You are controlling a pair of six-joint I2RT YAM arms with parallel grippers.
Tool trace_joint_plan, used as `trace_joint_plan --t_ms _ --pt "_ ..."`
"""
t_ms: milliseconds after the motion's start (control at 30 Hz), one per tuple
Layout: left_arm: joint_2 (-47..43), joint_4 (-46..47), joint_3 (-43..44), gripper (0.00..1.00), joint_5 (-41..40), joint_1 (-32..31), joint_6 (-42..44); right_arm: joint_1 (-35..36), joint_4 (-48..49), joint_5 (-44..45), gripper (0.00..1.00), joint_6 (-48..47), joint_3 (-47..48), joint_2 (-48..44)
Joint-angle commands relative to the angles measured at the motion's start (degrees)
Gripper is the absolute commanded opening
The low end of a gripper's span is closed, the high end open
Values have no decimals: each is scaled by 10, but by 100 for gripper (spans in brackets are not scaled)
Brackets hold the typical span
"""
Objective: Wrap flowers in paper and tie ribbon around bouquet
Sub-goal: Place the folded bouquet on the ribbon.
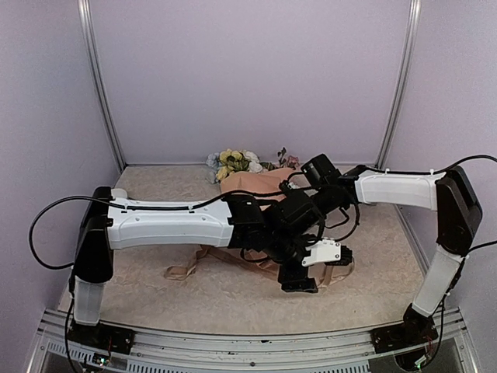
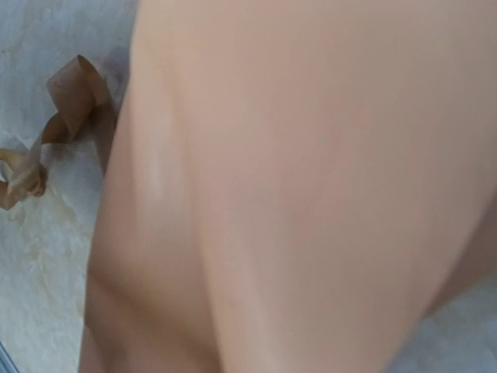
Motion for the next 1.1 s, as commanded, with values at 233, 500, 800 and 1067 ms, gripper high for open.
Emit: trace_joint_plan --t_ms 233,500,800,1067 --pt "-348 165 -335 70 -114 177 -471 10 34 -15 0 22 -32 -28" --pt "-460 62 -562 77 -257 300 -664 49 75 -21 0 75 -78 -49" --pt "-464 118 -692 74 -204 357 -702 75 101 -21 0 103 -120 -74" --pt "-431 161 -739 62 -136 361 -691 92 119 -20 0 117 -145 -77"
